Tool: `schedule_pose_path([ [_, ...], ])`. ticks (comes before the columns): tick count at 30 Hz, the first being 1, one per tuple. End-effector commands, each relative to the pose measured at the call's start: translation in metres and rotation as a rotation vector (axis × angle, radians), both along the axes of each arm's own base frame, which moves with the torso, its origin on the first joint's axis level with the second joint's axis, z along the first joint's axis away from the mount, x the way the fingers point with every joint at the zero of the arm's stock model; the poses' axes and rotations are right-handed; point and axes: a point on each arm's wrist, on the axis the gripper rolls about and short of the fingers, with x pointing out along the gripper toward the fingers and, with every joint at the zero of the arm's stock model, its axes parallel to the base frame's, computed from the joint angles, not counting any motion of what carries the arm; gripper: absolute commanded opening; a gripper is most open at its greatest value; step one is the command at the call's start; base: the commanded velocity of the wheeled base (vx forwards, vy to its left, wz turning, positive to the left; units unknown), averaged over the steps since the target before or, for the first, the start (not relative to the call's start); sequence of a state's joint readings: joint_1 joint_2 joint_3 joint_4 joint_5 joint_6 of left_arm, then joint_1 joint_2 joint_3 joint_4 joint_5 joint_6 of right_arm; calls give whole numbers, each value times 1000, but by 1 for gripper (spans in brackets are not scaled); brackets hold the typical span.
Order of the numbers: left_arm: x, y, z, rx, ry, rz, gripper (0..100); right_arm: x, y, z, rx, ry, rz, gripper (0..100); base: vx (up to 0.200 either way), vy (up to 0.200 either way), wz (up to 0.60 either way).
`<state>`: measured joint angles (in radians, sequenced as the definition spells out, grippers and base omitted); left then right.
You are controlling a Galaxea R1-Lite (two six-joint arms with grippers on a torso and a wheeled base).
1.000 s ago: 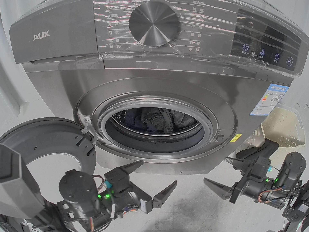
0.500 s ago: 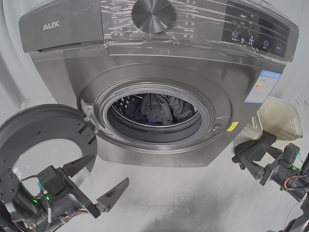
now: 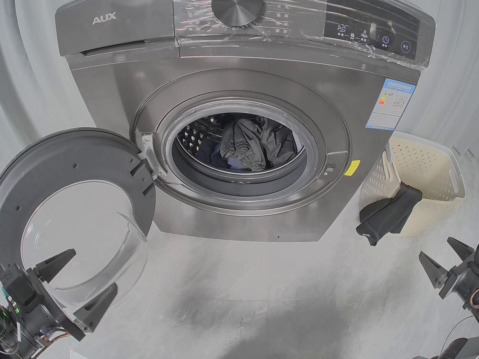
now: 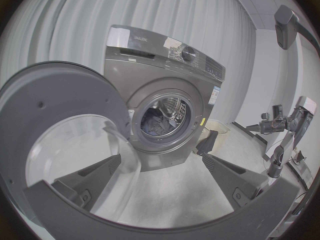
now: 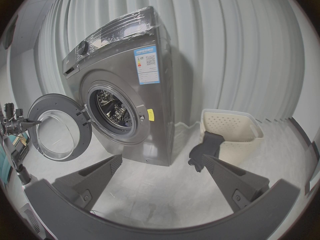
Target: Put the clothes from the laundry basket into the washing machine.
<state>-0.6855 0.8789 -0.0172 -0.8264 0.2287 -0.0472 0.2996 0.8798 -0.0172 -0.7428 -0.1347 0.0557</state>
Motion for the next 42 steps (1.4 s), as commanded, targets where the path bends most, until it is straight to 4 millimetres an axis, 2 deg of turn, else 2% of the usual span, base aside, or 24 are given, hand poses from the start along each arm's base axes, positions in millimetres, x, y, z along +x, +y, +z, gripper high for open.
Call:
schedule_pose_path([
  [1, -29, 29, -6, -45, -70, 98, 100, -45, -18, -7, 19, -101, -121, 100, 0, -200, 0],
  [6, -37, 37, -11, -48, -73, 168, 100, -64, -22, -17, 18, -121, -176, 100, 0, -200, 0],
  [15, -53, 47, -21, -42, -91, 251, 100, -94, -25, -50, 6, -102, -201, 100, 0, -200, 0],
  [21, -60, 50, -30, -27, -72, 308, 100, -97, -24, -53, 5, -97, -244, 100, 0, -200, 0],
  [24, -63, 51, -35, -12, -51, 343, 100, -100, -21, -60, -23, -105, -125, 100, 0, -200, 0],
  [29, -80, 51, -55, -8, -40, 326, 100, -101, -20, -60, -53, -110, -97, 100, 0, -40, 0],
  [31, -82, 50, -68, 32, 64, 299, 100, -101, -20, -60, -52, -110, -94, 100, 0, 0, 0],
  [42, -82, 50, -67, 39, 53, 308, 100, -101, -20, -60, -46, -109, -95, 100, 0, 0, -164],
])
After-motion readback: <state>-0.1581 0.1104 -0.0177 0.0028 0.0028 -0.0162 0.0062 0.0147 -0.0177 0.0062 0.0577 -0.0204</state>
